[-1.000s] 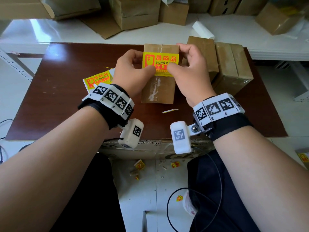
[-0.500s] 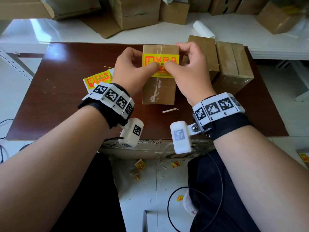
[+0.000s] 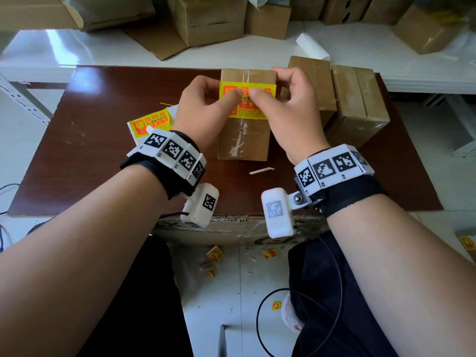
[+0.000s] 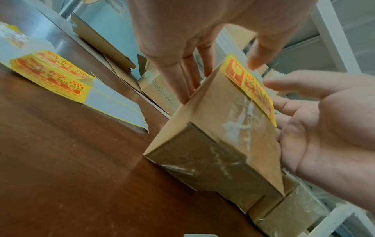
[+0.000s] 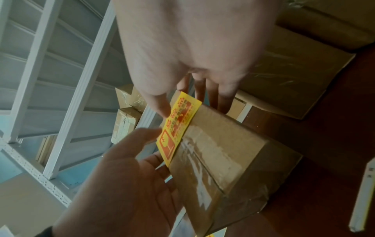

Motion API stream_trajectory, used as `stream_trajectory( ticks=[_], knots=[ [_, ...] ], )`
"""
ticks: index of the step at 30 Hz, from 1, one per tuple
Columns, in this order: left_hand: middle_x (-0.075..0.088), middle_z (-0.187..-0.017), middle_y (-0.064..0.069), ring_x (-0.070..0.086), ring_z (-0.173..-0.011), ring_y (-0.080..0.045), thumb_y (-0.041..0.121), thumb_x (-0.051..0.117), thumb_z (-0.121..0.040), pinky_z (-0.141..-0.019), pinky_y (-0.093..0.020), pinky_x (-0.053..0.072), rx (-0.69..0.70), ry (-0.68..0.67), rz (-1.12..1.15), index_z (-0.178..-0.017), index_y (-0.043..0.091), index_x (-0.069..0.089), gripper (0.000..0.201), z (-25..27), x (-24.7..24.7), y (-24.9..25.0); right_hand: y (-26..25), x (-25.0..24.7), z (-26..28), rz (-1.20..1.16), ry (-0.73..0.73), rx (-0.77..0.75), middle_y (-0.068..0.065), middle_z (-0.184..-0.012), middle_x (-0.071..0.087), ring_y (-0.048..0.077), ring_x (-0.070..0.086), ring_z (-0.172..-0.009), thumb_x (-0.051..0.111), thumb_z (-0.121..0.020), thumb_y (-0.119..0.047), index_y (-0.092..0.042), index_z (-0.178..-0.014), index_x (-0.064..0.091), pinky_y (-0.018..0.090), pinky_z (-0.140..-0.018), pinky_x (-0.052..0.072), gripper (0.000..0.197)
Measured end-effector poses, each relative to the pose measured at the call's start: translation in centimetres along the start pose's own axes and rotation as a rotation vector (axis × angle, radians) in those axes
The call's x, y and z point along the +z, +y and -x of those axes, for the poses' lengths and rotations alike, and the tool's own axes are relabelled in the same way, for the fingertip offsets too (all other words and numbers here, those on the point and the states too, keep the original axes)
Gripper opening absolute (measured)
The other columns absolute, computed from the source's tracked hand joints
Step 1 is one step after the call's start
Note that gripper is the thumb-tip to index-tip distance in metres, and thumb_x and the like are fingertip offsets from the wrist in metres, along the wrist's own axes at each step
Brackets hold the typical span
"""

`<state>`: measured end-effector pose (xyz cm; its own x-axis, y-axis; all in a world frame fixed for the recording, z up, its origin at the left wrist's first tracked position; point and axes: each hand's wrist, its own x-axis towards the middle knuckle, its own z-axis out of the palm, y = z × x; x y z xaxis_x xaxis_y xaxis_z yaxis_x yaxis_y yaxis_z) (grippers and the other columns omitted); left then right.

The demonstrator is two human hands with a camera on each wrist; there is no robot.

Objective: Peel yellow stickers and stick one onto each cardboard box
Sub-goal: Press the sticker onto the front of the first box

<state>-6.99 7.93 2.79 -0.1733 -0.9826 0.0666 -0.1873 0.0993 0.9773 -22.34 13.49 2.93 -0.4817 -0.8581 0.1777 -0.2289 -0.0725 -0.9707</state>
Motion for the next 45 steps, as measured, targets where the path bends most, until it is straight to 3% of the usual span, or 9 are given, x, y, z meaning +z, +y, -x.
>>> stream_trajectory(
  ticks=[7,12,16,21,27,31,37,40,45],
  knots=[
    [0.075,-0.098,0.006,0.075,-0.089,-0.011,0.023,0.074,-0.082,-0.083,-0.036,0.065,0.027,-0.005,-0.051,-0.102,0.022,0.067,0.021,-0.1,0.0,-0.1,-0.4,0.2,0.2,0.058,-0.013,0.013,-0.004,-0.126,0.071,0.015,0.072,-0.118,0.079,-0.074,-0.022,-0.023,-0.128,0.062,0.043,-0.101,0.063,0.057],
    [0.074,-0.094,0.008,0.073,-0.090,-0.013,0.010,0.060,-0.076,-0.080,-0.037,0.063,-0.005,-0.042,-0.038,-0.098,0.026,0.071,0.030,-0.1,-0.5,0.1,0.0,-0.4,-0.1,0.022,-0.061,0.048,-0.010,-0.127,0.068,0.004,0.069,-0.118,0.064,-0.088,0.009,-0.023,-0.131,0.059,0.032,-0.105,0.060,0.053],
    [0.068,-0.082,0.007,0.066,-0.080,-0.012,0.023,0.061,-0.079,-0.087,-0.052,0.062,-0.055,-0.028,0.016,-0.087,0.026,0.068,0.012,0.1,-0.5,0.5,-0.5,-0.2,0.0,-0.091,-0.030,0.109,-0.002,-0.131,0.071,0.011,0.070,-0.120,0.069,-0.083,-0.013,-0.026,-0.128,0.064,0.036,-0.101,0.063,0.047],
    [0.077,-0.099,0.004,0.076,-0.090,-0.013,0.051,0.081,-0.081,-0.082,-0.045,0.064,0.054,0.026,-0.116,-0.098,0.020,0.062,0.041,0.5,0.0,0.0,-0.4,0.3,0.6,-0.017,0.001,0.031,0.000,-0.128,0.069,0.015,0.074,-0.115,0.084,-0.081,-0.026,-0.025,-0.127,0.060,0.039,-0.096,0.065,0.051],
    [0.076,-0.104,0.006,0.075,-0.094,-0.012,0.033,0.073,-0.079,-0.084,-0.037,0.064,0.043,-0.014,-0.134,-0.101,0.025,0.064,0.025,0.2,0.0,0.1,-0.4,0.3,0.1,0.061,-0.029,0.026,-0.005,-0.129,0.068,0.011,0.068,-0.120,0.073,-0.083,-0.013,-0.023,-0.131,0.060,0.039,-0.103,0.062,0.051],
    [0.075,-0.094,0.008,0.072,-0.085,-0.008,0.006,0.058,-0.087,-0.075,-0.030,0.059,-0.014,-0.012,-0.049,-0.100,0.022,0.070,0.024,-0.3,0.1,-0.1,0.3,-0.3,-0.3,0.103,-0.047,0.014,-0.014,-0.122,0.067,-0.007,0.065,-0.112,0.061,-0.095,0.009,-0.015,-0.135,0.059,0.024,-0.102,0.059,0.047],
    [0.076,-0.100,0.007,0.075,-0.091,-0.008,0.040,0.075,-0.088,-0.080,-0.032,0.061,0.038,-0.018,-0.074,-0.104,0.025,0.064,0.025,0.4,0.3,-0.3,-0.1,0.1,0.0,0.009,-0.001,0.017,-0.005,-0.120,0.072,0.011,0.072,-0.112,0.073,-0.088,-0.017,-0.020,-0.125,0.063,0.042,-0.099,0.063,0.038],
    [0.076,-0.101,0.007,0.075,-0.091,-0.011,0.034,0.073,-0.085,-0.082,-0.038,0.064,0.039,-0.027,-0.104,-0.109,0.024,0.064,0.028,0.5,0.3,-0.3,-0.1,0.3,0.2,0.039,-0.013,0.011,-0.007,-0.121,0.071,0.013,0.073,-0.112,0.075,-0.081,-0.017,-0.020,-0.128,0.061,0.044,-0.099,0.063,0.050],
    [0.071,-0.087,0.010,0.066,-0.076,-0.003,0.017,0.060,-0.086,-0.069,-0.027,0.054,-0.039,-0.029,-0.003,-0.097,0.024,0.067,0.015,-0.3,-0.1,0.1,0.2,-0.1,-0.2,0.063,-0.054,0.032,-0.007,-0.132,0.067,0.006,0.068,-0.121,0.064,-0.091,0.003,-0.016,-0.138,0.059,0.036,-0.106,0.060,0.051]
  ],
)
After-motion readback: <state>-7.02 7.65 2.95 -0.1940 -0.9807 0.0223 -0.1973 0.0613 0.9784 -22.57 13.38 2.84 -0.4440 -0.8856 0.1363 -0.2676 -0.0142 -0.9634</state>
